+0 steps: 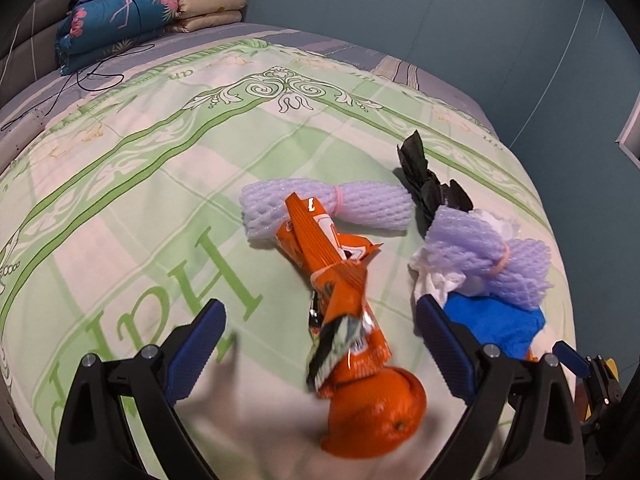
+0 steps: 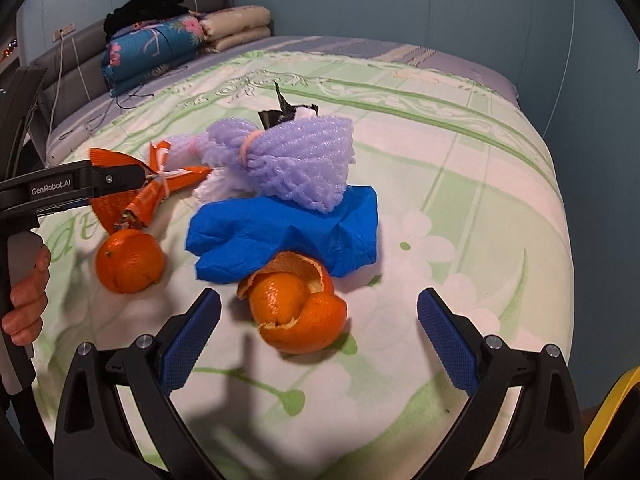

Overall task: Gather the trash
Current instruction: 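Grasp the orange snack wrapper with the left tool while the right tool grasps the orange peel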

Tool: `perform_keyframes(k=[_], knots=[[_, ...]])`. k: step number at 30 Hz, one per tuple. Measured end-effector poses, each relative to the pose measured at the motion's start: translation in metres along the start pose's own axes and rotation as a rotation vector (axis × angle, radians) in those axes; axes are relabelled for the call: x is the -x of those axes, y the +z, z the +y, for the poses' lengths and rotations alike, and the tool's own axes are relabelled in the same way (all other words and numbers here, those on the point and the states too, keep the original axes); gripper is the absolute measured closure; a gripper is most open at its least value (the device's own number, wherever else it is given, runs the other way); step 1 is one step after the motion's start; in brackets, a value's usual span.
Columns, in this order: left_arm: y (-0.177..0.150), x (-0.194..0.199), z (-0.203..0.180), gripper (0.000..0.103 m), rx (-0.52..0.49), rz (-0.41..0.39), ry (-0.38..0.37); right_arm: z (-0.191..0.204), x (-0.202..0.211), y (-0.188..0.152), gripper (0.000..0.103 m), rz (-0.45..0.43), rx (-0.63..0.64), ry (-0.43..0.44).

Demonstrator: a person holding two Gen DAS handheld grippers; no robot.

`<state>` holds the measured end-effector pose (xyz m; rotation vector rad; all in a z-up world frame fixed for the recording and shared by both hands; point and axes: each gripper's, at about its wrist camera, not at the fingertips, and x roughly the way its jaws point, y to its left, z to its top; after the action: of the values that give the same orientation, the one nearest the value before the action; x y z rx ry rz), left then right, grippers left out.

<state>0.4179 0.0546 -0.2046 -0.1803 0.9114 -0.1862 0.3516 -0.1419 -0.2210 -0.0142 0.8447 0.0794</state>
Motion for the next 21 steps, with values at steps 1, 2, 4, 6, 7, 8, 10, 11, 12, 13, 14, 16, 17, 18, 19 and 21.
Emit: perform_keyframes(k=[1,2,4,6,7,8,10,11,12,13,14,16,17,18,19,21], knots=[[0.001,-0.002,0.0,0.011,0.001,0.0,-0.001,0.0,-0.002,0.001,0.009,0.006,-0.002,0.0],[0.002,-0.004,0.002,0.011,0.007,0.002,-0.003,0.0,-0.005,0.002,0.009,0.012,-0.005,-0.001],[0.003,-0.009,0.005,0.011,0.026,0.011,-0.01,0.001,-0.009,0.004,0.009,0.021,-0.008,-0.005],[0.002,-0.013,0.008,0.013,0.041,0.014,-0.009,0.001,-0.013,0.005,0.009,0.032,-0.017,0.002],[0.002,-0.014,0.01,0.017,0.045,0.015,-0.009,0.002,-0.014,0.006,0.009,0.036,-0.02,0.004],[0.002,-0.015,0.011,0.022,0.048,0.017,-0.009,0.003,-0.016,0.006,0.009,0.041,-0.019,0.001],[0.002,-0.019,0.014,0.029,0.055,0.026,-0.013,0.004,-0.019,0.006,0.009,0.05,-0.02,0.0],[0.001,-0.02,0.016,0.036,0.062,0.032,-0.014,0.005,-0.021,0.006,0.013,0.055,-0.021,0.002],[0.001,-0.022,0.017,0.039,0.07,0.04,-0.02,0.007,-0.021,0.006,0.016,0.058,-0.02,0.003],[0.001,-0.023,0.018,0.046,0.074,0.044,-0.02,0.008,-0.021,0.006,0.022,0.06,-0.016,-0.001],[0.0,-0.024,0.019,0.052,0.077,0.05,-0.02,0.009,-0.022,0.006,0.027,0.064,-0.007,-0.004],[0.0,-0.025,0.02,0.059,0.08,0.062,-0.02,0.011,-0.022,0.005,0.036,0.071,0.001,-0.006],[0.0,-0.025,0.02,0.064,0.084,0.065,-0.024,0.011,-0.023,0.004,0.041,0.076,0.0,0.0],[0.0,-0.024,0.02,0.066,0.085,0.068,-0.033,0.011,-0.023,0.004,0.045,0.08,0.001,0.006],[0.0,-0.023,0.019,0.068,0.086,0.067,-0.03,0.012,-0.022,0.004,0.052,0.081,0.003,0.01],[0.0,-0.02,0.02,0.071,0.085,0.06,-0.024,0.014,-0.021,0.003,0.057,0.08,0.01,0.013]])
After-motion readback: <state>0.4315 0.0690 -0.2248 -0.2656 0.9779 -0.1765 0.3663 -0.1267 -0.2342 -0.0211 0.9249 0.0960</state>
